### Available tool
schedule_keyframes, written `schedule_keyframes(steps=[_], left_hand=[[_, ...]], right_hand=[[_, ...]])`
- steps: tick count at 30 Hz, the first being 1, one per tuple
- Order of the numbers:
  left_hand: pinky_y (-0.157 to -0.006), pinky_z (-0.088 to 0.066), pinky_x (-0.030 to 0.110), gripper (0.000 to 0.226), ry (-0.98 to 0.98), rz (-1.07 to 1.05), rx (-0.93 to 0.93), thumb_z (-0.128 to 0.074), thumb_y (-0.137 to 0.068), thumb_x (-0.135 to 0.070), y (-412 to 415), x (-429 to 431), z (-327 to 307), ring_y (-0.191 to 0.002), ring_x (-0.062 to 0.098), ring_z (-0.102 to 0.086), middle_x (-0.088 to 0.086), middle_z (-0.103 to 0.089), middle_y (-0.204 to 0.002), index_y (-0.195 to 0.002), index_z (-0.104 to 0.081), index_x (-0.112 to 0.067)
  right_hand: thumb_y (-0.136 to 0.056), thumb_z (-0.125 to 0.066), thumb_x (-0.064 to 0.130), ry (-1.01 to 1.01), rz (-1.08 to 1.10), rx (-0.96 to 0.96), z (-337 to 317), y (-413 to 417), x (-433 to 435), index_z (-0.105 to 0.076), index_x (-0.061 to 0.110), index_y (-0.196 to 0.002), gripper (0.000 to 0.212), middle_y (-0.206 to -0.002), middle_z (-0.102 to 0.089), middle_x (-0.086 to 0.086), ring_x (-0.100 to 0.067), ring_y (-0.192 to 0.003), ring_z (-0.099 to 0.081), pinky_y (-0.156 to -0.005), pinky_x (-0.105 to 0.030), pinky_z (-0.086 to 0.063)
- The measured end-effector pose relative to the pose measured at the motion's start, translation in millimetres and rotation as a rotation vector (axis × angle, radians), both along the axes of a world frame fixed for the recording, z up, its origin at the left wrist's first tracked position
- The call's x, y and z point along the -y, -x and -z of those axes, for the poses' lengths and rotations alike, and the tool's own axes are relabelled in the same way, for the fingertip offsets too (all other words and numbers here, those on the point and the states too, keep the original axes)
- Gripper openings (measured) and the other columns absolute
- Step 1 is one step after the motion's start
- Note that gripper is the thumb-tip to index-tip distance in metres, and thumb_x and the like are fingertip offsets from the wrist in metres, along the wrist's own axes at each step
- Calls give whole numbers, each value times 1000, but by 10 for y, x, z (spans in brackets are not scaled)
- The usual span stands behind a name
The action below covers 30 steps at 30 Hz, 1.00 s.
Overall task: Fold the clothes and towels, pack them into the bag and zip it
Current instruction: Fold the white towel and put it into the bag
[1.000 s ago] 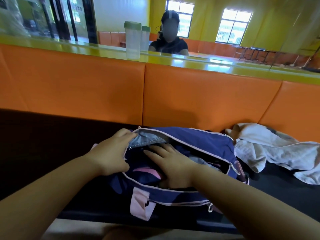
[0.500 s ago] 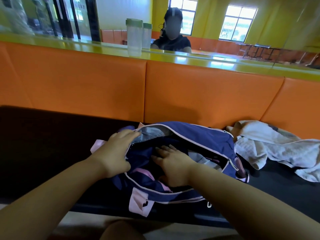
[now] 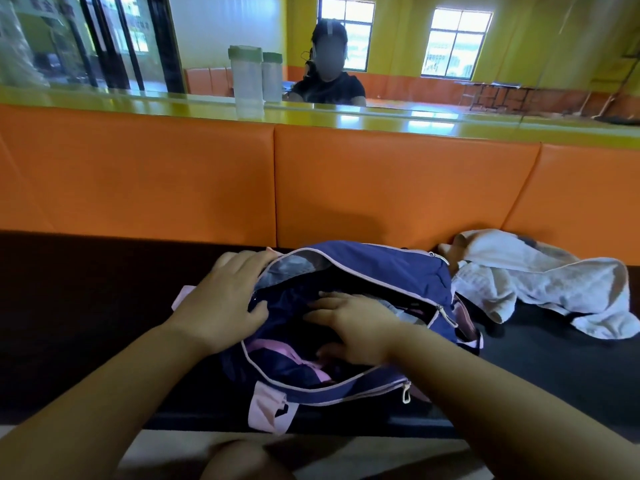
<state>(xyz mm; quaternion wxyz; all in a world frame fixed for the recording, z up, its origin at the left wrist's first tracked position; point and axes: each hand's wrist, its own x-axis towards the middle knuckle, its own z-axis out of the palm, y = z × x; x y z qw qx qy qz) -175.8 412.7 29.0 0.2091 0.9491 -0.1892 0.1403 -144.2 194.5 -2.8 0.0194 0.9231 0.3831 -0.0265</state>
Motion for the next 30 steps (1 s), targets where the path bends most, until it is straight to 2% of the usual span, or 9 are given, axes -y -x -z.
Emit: schedule_keyframes(steps=[3, 7, 9, 13, 17, 20, 23, 27, 30], left_hand=[[-89, -29, 15, 38, -44, 72, 121, -57, -85, -25, -13, 128, -40, -108, -1, -36, -9, -53, -120, -123, -55, -22], [-88, -43, 24, 38, -132, 164, 145, -40, -79, -38, -23, 460, -31, -99, 7, -54, -10, -64, -102, -101, -66, -24], [-77, -49, 27, 35, -202, 230, 130, -40, -76, -36, -27, 680, -23, -90, 10, -61, -12, -66, -92, -95, -67, -27], [-54, -50, 23, 27, -316, 350, 86, -41, -72, -34, -88, 1196, -11, -71, 7, -62, -16, -63, -77, -85, -65, -33], [-43, -50, 24, 24, -342, 426, 108, -41, -70, -36, -236, 1790, 10, -63, 7, -62, -16, -63, -70, -76, -64, -33], [-51, -48, 30, 31, -334, 505, 75, -36, -75, -36, -345, 2325, 57, -76, 13, -62, -11, -64, -81, -84, -65, -29], [-60, -39, 26, 27, -321, 579, 24, -42, -82, -34, -490, 2875, 154, -92, 12, -56, -11, -60, -98, -99, -62, -29], [-73, -47, 30, 24, -324, 584, -87, -46, -87, -29, -721, 3603, 249, -95, 10, -54, -11, -60, -106, -105, -60, -26], [-70, -39, 30, 27, -341, 544, -128, -46, -87, -31, -963, 4078, 355, -90, 12, -47, -12, -55, -109, -112, -57, -27]], right_hand=[[-89, -57, 42, -80, 20, 51, -136, 193, 274, -52, 25, -131, 45, -125, -59, 0, -23, -112, -55, -85, -34, -43], [-88, -58, 37, -134, 90, 73, -268, 386, 807, -59, 32, -123, 35, -112, -64, 4, -19, -99, -60, -70, -29, -41], [-88, -59, 37, -126, 169, 76, -316, 456, 1121, -57, 35, -123, 35, -114, -64, 7, -14, -99, -61, -71, -24, -38], [-86, -58, 44, -57, 383, 66, -322, 572, 1818, -56, 34, -117, 33, -112, -64, 9, -17, -100, -60, -70, -27, -42], [-87, -57, 48, 35, 578, -20, -361, 662, 2491, -50, 34, -128, 43, -125, -59, 7, -17, -111, -56, -87, -35, -49], [-87, -56, 51, 65, 702, -41, -360, 687, 2977, -45, 36, -131, 48, -128, -57, 7, -16, -113, -55, -88, -34, -48], [-86, -55, 53, 91, 848, -24, -307, 636, 3449, -46, 34, -130, 48, -127, -57, 8, -17, -115, -53, -87, -33, -46], [-84, -56, 55, 78, 1035, 19, -187, 415, 4055, -48, 34, -127, 48, -124, -59, 7, -19, -111, -56, -80, -32, -44], [-84, -56, 53, 18, 1129, 54, -98, 188, 4414, -47, 31, -125, 47, -117, -62, 4, -21, -104, -59, -74, -33, -46]])
